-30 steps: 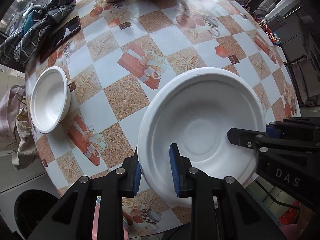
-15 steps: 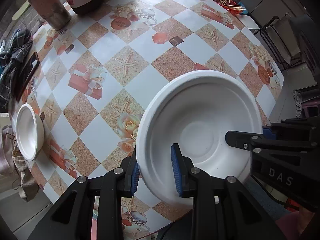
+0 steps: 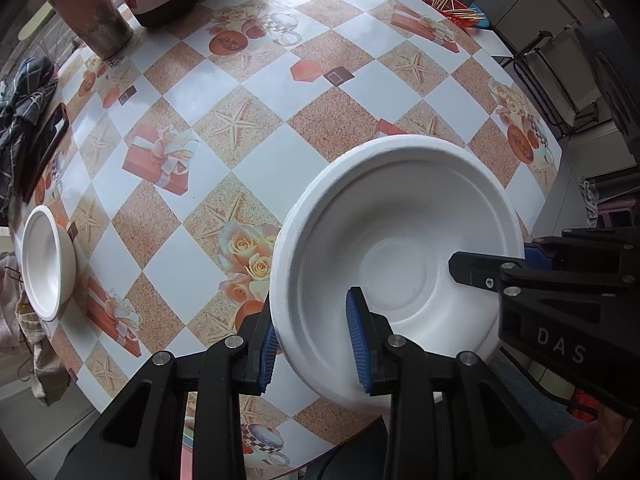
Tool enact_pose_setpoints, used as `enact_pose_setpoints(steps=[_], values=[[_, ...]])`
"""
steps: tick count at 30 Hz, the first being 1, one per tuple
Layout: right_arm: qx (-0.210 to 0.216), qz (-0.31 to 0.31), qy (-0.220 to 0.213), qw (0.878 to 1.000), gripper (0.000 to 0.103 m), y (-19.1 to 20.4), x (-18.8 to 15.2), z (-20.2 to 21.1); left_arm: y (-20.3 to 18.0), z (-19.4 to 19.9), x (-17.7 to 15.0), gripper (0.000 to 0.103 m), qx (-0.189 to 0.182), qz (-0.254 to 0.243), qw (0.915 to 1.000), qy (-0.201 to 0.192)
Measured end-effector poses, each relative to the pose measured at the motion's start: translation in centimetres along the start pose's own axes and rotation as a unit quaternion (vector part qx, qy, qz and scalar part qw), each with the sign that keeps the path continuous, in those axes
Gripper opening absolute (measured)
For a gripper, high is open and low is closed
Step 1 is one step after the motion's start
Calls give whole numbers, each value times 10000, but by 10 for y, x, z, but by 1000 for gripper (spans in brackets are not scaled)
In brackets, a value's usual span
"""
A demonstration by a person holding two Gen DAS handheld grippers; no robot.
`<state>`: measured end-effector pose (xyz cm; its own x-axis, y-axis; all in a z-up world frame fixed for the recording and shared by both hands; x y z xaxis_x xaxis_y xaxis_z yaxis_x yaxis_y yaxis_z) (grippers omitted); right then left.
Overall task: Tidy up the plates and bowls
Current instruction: 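Lift the white bowl with both grippers and carry it across the table, then lower the white bowl onto the table and open both grippers, then move both grippers to another white bowl's rim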
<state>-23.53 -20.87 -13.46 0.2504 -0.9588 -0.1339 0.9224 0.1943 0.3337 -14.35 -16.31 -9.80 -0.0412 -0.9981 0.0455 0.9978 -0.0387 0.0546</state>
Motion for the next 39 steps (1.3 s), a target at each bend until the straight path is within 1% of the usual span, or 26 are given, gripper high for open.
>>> enact_pose_setpoints(steps=[2, 3, 4, 5, 6, 7, 8, 9, 10, 13, 15, 17, 18, 19, 20, 21, 23, 25, 27, 30, 32, 35, 39], values=[[-7, -2, -19, 10000, 19, 0, 1, 2, 2, 2, -1, 51, 5, 21, 10000, -43], [-16, -11, -26, 10000, 19, -1, 1, 3, 3, 5, -2, 55, -2, 41, 10000, -85], [-27, -42, -31, 10000, 19, -1, 0, 3, 6, 7, -3, 61, -29, 71, 9999, -125], [-42, -69, -33, 10000, 22, -2, -1, 4, 8, 9, -5, 65, -104, 100, 9998, -165], [-80, -96, -48, 9999, 44, -4, -1, 4, 10, 11, -7, 66, -217, 123, 9995, -200], [-127, -115, -100, 9998, 77, -5, -1, 6, 13, 13, -11, 69, -348, 160, 9990, -240], [-143, -123, -197, 9996, 87, -5, -1, 9, 16, 15, -14, 73, -420, 199, 9985, -273], [-140, -124, -290, 9994, 89, -6, -1, 13, 20, 17, -18, 75, -453, 255, 9982, -308], [-150, -135, -319, 9993, 89, -6, 0, 16, 24, 19, -22, 77, -463, 324, 9978, -343], [-266, -256, -435, 9984, 89, -10, 1, 24, 38, 21, -33, 78, -505, 604, 9963, -349], [-382, -326, -618, 9968, 89, -12, 2, 33, 50, 20, -40, 78, -506, 844, 9947, -311], [-478, -234, -831, 9951, 89, -8, 7, 45, 65, 22, -46, 78, -546, 1166, 9911, -327], [-558, -155, -918, 9941, 89, -5, 11, 51, 74, 24, -49, 78, -560, 1362, 9885, -356], [-629, -87, -998, 9930, 92, -2, 16, 58, 83, 25, -52, 78, -573, 1566, 9852, -397], [-690, -48, -1057, 9920, 99, 0, 19, 63, 92, 27, -54, 78, -587, 1780, 9812, -454], [-734, -30, -1136, 9908, 103, 2, 24, 69, 100, 30, -57, 78, -599, 1978, 9770, -521], [-754, 18, -1197, 9899, 103, 7, 31, 76, 119, 35, -64, 78, -621, 2385, 9669, -661], [-814, 100, -1175, 9897, 103, 13, 35, 76, 132, 35, -73, 78, -647, 2695, 9582, -712], [-897, 224, -1034, 9903, 103, 21, 38, 69, 139, 31, -82, 78, -667, 2906, 9523, -656], [-929, 469, -803, 9913, 103, 37, 40, 56, 149, 24, -94, 78, -702, 3130, 9457, -519], [-944, 709, -709, 9905, 103, 51, 41, 49, 155, 23, -99, 78, -681, 3259, 9416, -499], [-990, 1051, -609, 9876, 103, 72, 41, 41, 164, 24, -105, 78, -597, 3375, 9377, -564], [-1082, 1407, -431, 9832, 103, 95, 44, 32, 176, 27, -107, 78, -474, 3399, 9372, -624]])
Point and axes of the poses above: each gripper's, at about its wrist camera, not at the fingertips, and z roughly against the way its jaws point, y to its left, x to its top, the point moved 4 cm from there along -z, roughly the way its jaws point, and after that the axes turned 6 degrees about x, right-handed, at the moved point
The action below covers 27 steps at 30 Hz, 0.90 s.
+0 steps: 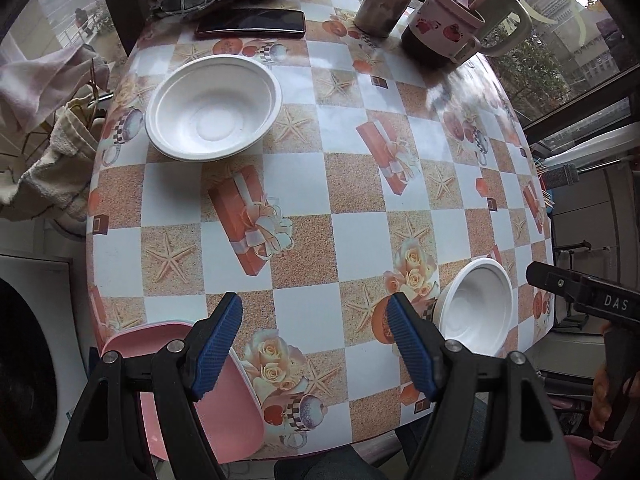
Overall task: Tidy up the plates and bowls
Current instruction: 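Move both grippers to another white bowl's rim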
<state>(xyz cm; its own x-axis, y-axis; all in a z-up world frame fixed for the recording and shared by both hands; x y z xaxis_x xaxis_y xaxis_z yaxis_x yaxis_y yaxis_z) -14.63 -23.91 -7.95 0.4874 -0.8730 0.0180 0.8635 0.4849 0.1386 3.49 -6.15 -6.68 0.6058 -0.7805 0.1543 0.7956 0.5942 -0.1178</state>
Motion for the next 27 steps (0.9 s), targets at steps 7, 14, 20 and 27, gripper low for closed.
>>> enact_pose_setpoints(steps=[7, 14, 20, 27], values=[[132, 225, 113, 9996, 103, 37, 33, -1, 21, 9, 26, 78, 89, 209, 9996, -151], [457, 540, 249, 9972, 103, 89, 65, -10, 31, 21, 60, 78, 291, 404, 9980, -395], [531, 866, 304, 9944, 103, 122, 85, -20, 57, 22, 89, 78, 643, 610, 9947, -522], [571, 901, 494, 9931, 103, 137, 98, -43, 93, 10, 112, 78, 977, 911, 9898, -492]])
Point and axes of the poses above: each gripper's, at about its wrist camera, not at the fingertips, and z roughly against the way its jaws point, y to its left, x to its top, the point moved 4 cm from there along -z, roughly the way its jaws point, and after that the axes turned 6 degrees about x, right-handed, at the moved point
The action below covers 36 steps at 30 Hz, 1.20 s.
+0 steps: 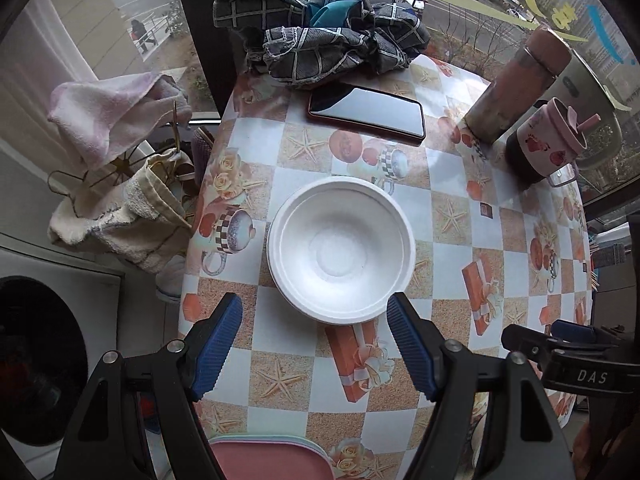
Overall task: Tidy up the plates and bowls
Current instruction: 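Move both grippers to another white bowl's rim, then close both grippers on the second white bowl's rim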
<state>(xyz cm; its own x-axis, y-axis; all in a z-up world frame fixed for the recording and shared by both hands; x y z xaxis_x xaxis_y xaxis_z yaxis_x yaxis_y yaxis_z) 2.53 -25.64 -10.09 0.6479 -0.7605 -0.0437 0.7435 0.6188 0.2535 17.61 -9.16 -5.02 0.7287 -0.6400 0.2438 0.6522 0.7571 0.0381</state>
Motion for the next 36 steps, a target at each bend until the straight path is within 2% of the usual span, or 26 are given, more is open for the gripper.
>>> enact_pose_setpoints(steps=[13, 22, 24, 26, 27, 29, 32, 33, 36], values=[[127, 313, 29, 9994, 103, 39, 34, -44, 15, -61, 24, 78, 516, -3, 9982, 308], [101, 502, -94, 9986, 103, 65, 57, -75, 13, -98, 41, 76, 770, -279, 9957, 444], [119, 518, -88, 9985, 103, 68, 60, -82, 15, -107, 41, 70, 657, -240, 9959, 580], [219, 521, -46, 9984, 103, 72, 61, -88, 16, -115, 40, 54, 679, -268, 9948, 715], [253, 526, -33, 9983, 102, 74, 62, -91, 16, -120, 39, 51, 669, -297, 9942, 791], [306, 509, 8, 9982, 84, 77, 62, -96, 14, -127, 37, 44, 600, -335, 9935, 905], [586, 331, 203, 9975, 74, 80, 64, -107, 7, -129, 39, 43, 570, -422, 9935, 893], [712, 225, 259, 9969, 63, 79, 65, -110, 3, -129, 40, 43, 531, -465, 9934, 901], [688, 274, 240, 9970, 46, 83, 67, -111, -6, -129, 41, 41, 482, -594, 9929, 911]])
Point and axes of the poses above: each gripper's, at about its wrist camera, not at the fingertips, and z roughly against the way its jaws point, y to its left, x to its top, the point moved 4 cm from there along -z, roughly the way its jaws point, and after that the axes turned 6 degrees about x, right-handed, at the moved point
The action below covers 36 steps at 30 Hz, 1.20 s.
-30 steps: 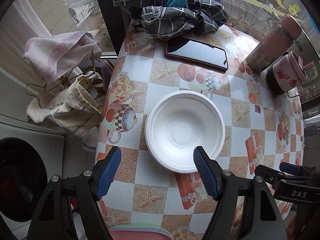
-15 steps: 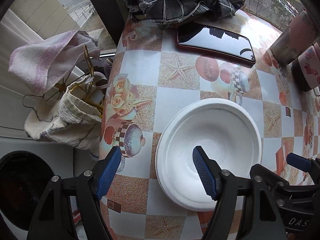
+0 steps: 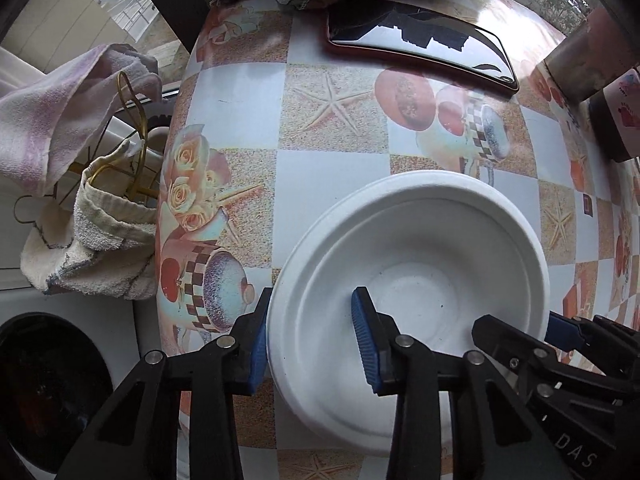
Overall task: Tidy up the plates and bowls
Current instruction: 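Close both grippers on the second white bowl's rim, then lift the second bowl with both grippers and carry it toward the first bowl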
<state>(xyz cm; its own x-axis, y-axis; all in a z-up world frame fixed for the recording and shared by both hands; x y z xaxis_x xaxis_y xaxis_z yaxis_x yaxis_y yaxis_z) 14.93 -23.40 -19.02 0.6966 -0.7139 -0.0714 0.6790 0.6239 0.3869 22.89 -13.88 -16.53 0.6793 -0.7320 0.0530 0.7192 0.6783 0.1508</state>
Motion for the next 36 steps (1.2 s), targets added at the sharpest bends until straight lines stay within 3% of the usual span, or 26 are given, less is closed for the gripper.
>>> enact_pose_setpoints(steps=[2, 4, 8, 12, 20, 26, 31, 36], values=[[78, 100, 138, 9998, 27, 4, -2, -5, -6, 1, -2, 40, -20, -88, 10000, 5], [130, 56, 161, 9998, 24, 3, -6, -7, -13, 1, -8, 39, -66, -182, 9998, 26], [220, 96, 332, 9992, 23, 0, -22, -9, -31, 6, -25, 38, -116, -390, 9992, 37], [40, 178, 384, 9991, 23, -13, -41, -5, -52, 11, -52, 35, -226, -546, 9982, 123], [-267, 194, 649, 9973, 24, -46, -108, 0, -96, 22, -134, 34, -271, -932, 9947, 336], [-364, -44, 886, 9954, 24, -68, -165, -2, -124, 31, -193, 34, -268, -1503, 9875, 405], [-213, -384, 839, 9955, 24, -79, -182, -5, -131, 34, -195, 35, -115, -1608, 9865, 277], [-231, -411, 786, 9958, 24, -97, -189, 3, -142, 34, -174, 35, -40, -1660, 9859, 195]])
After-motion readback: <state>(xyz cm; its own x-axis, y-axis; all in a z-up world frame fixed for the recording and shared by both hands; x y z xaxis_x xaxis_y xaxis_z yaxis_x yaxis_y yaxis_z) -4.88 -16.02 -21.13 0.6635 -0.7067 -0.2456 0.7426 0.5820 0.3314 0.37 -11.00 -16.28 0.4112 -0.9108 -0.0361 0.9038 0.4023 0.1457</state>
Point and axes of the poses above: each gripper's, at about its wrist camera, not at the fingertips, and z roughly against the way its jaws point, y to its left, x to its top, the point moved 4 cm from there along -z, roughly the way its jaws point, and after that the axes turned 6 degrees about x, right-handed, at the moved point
